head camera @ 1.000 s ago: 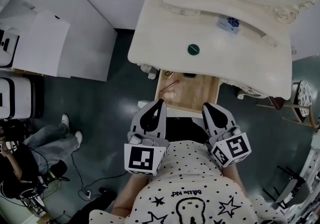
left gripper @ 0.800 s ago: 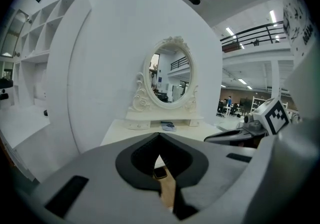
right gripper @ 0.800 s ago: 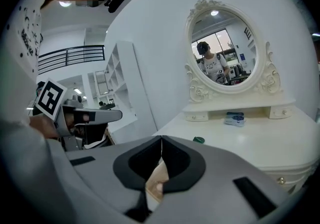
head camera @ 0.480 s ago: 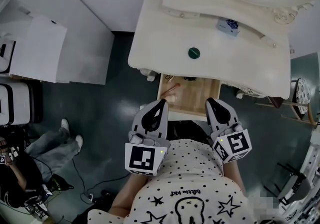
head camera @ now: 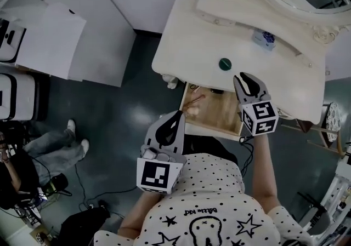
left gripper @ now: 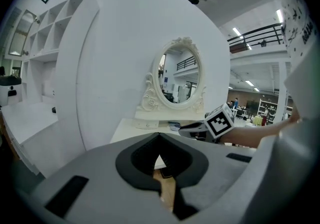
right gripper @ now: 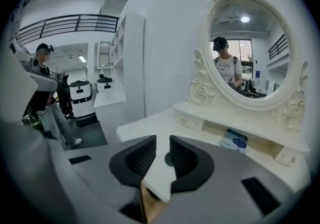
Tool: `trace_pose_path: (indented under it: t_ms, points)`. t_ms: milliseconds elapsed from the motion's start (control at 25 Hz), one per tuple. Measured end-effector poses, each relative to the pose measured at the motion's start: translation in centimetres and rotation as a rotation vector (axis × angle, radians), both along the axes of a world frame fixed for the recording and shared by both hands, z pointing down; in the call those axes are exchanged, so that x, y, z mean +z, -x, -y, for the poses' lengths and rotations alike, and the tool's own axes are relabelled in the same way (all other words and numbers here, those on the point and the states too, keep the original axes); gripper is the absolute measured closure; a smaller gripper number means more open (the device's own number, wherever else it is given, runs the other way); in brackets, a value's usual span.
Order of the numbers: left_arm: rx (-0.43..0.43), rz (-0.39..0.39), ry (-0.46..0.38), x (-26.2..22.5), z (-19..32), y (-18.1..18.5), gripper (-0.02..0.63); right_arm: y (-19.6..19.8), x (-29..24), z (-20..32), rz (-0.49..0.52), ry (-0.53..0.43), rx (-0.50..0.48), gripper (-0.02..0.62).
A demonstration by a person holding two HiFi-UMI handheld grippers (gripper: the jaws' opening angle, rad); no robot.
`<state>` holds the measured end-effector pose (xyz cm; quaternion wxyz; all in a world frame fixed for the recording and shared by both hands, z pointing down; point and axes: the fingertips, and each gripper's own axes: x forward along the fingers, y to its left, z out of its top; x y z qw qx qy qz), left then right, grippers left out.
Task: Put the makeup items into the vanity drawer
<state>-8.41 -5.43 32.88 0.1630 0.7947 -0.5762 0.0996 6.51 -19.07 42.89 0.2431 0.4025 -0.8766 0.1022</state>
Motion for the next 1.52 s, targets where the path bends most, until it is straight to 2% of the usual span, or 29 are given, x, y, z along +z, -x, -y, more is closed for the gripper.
trace_pose_path:
  t_ms: [360,840,960,1080,1200,1360,1520]
  points:
    - [-0.058,0.004,0.016,0.1,-0.4,1.5,0.611,1.8,9.2,5.5,-0.166,0.149,-0.056,0.515]
    - [-0.13,0.009,0.032,0.4,-0.8,3.7,0.611,1.6,14.0,7.4,-0.218,0.251,-0.005,0.517]
    - [-0.116,0.029,0.054,0.9,-0.9,3.7,0.609,1.5,14.2,7.5,-0.209,0.257,0.004,0.526]
    - [-0.104,0.035,0.065,1.2,-0.9,3.7,0.611,1.5,14.0,7.4,-0.212,0.254,0.006,0.58]
    - [-0.09,0.028,0.061,1.0,-0.6,3.7,0.611,1.5,13.1,7.2,-0.191,0.242,0.022,0.583]
    - [-0.071,0.007,0.042,0.9,0.1,3.7,0.611,1.3,10.1,6.5,-0.12,0.185,0.059,0.584]
    - [-0.028,0.005,0.036,1.2,-0.1,2.6,0.611,0.3,6.4,3.4,-0.031,0.111,0.087,0.584]
